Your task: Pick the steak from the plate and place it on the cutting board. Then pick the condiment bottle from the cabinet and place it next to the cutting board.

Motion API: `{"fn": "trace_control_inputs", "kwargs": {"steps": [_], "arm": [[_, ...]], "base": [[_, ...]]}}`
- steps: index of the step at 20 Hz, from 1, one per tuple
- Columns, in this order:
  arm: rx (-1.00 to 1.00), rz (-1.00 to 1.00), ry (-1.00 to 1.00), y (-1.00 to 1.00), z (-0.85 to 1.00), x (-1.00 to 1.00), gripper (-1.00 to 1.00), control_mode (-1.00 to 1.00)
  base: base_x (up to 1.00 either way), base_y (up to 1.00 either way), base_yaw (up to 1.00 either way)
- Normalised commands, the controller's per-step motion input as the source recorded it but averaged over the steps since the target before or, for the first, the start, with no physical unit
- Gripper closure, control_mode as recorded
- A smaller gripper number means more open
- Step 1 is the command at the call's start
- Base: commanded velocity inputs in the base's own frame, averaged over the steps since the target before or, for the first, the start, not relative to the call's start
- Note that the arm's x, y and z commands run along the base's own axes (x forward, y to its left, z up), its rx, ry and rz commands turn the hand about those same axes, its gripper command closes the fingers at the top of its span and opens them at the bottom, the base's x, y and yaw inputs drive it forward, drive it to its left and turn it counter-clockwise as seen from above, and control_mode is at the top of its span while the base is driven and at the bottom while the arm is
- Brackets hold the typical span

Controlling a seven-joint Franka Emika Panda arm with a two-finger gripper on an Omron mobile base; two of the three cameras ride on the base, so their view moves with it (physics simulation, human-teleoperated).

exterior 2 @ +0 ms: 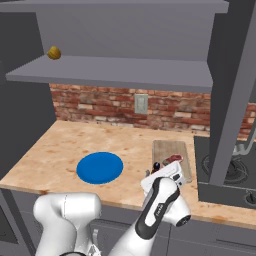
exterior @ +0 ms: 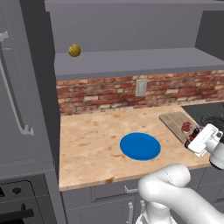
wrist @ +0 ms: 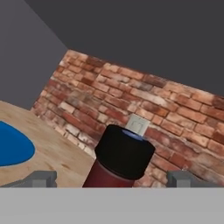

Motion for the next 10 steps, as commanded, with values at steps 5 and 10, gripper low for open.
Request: {"fn": "trace_control_inputs", "kwargs": {"steps": [5,10], "arm": [[0.00,0.00,0.12,0.00,0.00,-0.01,-1.00,-1.00],[0.00,0.00,0.13,0.00,0.08,-0.09,-1.00,-1.00]], "base": [[0.00,0.00,0.00],[0.00,0.00,0.00]]}}
